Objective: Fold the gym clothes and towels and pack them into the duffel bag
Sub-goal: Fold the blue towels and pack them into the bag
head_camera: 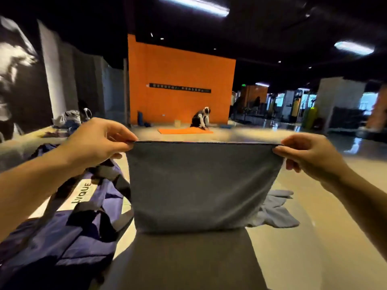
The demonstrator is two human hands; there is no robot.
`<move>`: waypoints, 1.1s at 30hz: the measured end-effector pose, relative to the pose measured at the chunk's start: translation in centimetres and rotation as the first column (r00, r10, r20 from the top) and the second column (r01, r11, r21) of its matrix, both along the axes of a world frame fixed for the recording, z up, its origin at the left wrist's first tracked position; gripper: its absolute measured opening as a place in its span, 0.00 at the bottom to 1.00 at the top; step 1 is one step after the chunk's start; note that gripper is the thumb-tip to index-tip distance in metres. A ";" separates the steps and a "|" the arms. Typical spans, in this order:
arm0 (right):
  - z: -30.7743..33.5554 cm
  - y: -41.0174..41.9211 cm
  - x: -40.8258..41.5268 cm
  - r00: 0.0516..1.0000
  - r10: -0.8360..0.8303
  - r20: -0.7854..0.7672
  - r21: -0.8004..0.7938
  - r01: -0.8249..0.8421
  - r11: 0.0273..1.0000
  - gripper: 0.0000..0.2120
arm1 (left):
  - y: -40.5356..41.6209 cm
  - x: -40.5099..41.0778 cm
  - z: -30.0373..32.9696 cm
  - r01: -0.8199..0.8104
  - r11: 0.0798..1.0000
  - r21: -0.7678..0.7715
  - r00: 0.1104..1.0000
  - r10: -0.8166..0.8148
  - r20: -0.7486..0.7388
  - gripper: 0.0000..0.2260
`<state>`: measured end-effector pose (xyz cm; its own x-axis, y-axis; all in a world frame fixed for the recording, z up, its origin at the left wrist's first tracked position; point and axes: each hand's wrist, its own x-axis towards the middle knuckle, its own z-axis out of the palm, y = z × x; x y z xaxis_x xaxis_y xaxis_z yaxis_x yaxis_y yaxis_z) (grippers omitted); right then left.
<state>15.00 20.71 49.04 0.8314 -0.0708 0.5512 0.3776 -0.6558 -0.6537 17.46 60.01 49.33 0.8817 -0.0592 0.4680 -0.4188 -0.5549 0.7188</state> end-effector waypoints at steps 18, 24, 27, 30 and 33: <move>11.5 1.5 -3.1 0.918 -0.121 0.378 -0.048 0.150 0.988 0.03 | -1.8 -4.9 10.7 -0.062 0.977 -0.204 0.861 0.156 0.484 0.13; 12.5 0.7 -6.9 0.900 -0.125 0.418 -0.104 0.184 0.978 0.04 | -1.9 -8.4 11.6 -0.086 0.980 -0.178 0.858 0.163 0.488 0.11; 13.1 0.8 -9.3 0.905 -0.129 0.406 -0.085 0.178 0.980 0.02 | -2.3 -10.1 11.9 -0.124 0.982 -0.142 0.810 0.183 0.557 0.09; 13.3 1.3 -11.9 0.951 -0.055 0.304 0.042 0.045 0.998 0.03 | -2.8 -11.7 11.7 -0.165 0.978 -0.128 0.746 0.208 0.632 0.09; 13.2 1.5 -13.9 0.957 -0.045 0.286 0.050 0.032 0.998 0.05 | -3.4 -13.6 11.3 -0.173 0.974 -0.147 0.696 0.226 0.681 0.10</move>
